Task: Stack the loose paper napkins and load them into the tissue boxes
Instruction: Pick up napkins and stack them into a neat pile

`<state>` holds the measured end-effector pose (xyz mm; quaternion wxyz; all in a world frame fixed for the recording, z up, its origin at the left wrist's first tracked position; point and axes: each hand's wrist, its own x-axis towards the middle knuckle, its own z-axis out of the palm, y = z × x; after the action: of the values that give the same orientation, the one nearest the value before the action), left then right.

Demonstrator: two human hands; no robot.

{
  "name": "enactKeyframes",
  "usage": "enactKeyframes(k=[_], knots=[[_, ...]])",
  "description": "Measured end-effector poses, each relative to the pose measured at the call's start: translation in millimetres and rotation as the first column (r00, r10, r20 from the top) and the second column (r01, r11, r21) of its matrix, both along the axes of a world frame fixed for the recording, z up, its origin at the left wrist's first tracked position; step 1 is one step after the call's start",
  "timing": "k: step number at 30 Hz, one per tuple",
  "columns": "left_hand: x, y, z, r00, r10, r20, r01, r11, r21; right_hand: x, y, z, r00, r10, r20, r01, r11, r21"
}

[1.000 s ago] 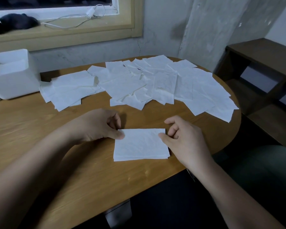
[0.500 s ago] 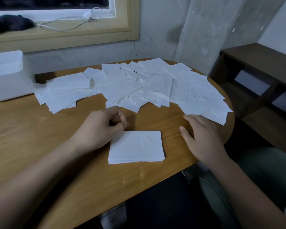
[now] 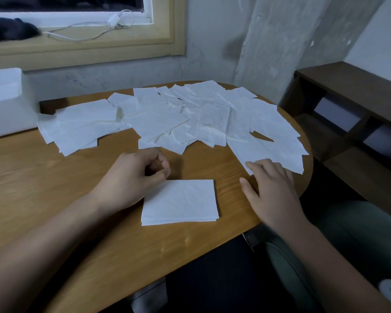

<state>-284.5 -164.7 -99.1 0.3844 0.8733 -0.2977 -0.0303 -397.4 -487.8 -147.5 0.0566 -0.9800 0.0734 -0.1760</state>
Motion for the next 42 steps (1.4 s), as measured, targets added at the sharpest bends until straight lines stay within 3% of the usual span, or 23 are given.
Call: enactKeyframes(k=[8, 12, 17, 23, 27, 32, 35, 39, 42], knots=[[-2, 0, 1, 1.000, -0.021, 0.018, 0.021, 1.000, 0.011, -10, 9, 4, 0.998, -0.009, 0.056, 0.009, 1.000, 0.005], [-4, -1, 4, 1.000, -0.014, -0.008, 0.014, 0.999, -0.036, -10, 13, 12, 0.996, 0.006, 0.092, -0.014, 0.995, 0.094], [-4, -1, 6, 1.000, -0.023, -0.002, 0.023, 0.999, -0.040, -8, 12, 17, 1.000, 0.020, -0.017, -0.017, 0.991, 0.131], [-5, -1, 6, 0.999, -0.039, -0.005, 0.038, 0.999, -0.031, -3, 12, 18, 1.000, 0.031, 0.001, -0.031, 0.998, 0.051], [-7, -2, 8, 1.000, -0.026, -0.005, 0.025, 0.998, -0.055, -8, 20, 32, 0.997, 0.053, 0.063, -0.066, 0.972, 0.227], [-7, -2, 14, 0.999, -0.027, 0.023, 0.029, 0.993, -0.118, -18, 35, 64, 0.988, 0.045, 0.149, -0.114, 0.863, 0.492], [-6, -1, 22, 0.999, -0.047, 0.011, 0.048, 0.995, -0.086, -25, 49, 86, 0.982, 0.161, 0.100, -0.187, 0.733, 0.654], [-10, -1, 37, 0.968, -0.143, -0.206, 0.106, 0.978, -0.182, -28, 58, 99, 0.943, 0.330, 0.051, -0.236, 0.553, 0.799], [-10, 2, 44, 0.910, -0.227, -0.346, 0.113, 0.941, -0.320, -24, 60, 98, 0.941, 0.338, -0.023, -0.158, 0.500, 0.852]])
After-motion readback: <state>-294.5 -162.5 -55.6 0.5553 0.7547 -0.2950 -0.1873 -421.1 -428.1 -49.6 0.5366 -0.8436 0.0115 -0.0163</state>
